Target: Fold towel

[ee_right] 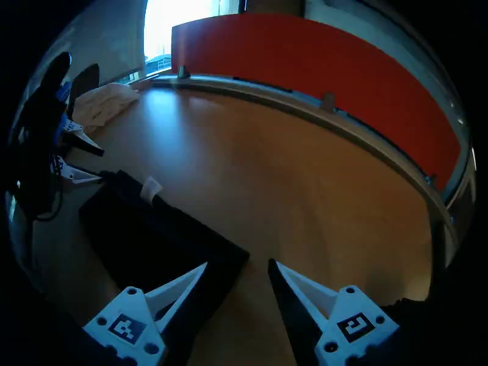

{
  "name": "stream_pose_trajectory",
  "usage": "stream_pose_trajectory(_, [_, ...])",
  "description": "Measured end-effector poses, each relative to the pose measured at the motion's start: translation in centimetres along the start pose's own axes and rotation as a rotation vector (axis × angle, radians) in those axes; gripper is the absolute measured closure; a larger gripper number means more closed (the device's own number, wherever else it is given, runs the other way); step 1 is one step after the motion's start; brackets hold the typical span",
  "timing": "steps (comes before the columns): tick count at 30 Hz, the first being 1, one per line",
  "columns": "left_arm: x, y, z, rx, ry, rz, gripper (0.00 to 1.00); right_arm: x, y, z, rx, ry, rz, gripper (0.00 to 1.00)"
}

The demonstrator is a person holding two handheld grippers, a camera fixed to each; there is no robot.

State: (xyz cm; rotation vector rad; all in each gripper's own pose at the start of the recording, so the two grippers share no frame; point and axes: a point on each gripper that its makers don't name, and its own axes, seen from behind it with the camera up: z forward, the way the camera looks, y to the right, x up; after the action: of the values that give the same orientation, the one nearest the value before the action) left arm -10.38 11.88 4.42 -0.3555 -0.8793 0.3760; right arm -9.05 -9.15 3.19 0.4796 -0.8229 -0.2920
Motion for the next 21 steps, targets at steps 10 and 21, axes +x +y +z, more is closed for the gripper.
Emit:
stream_pose_trajectory(10, [0.7,-1.1,-0.4,0.034,0.02,-0.014,0.11,0.2,0.4,-0.2,-0.018,0.009,0.003,0.24])
stream_pose_trajectory(21, [0.8,-0.4,-1.5,0.007,0.033,-0.03,0.1,0.4,-0.2,-1.3,-0.014,0.028,0.025,0.08])
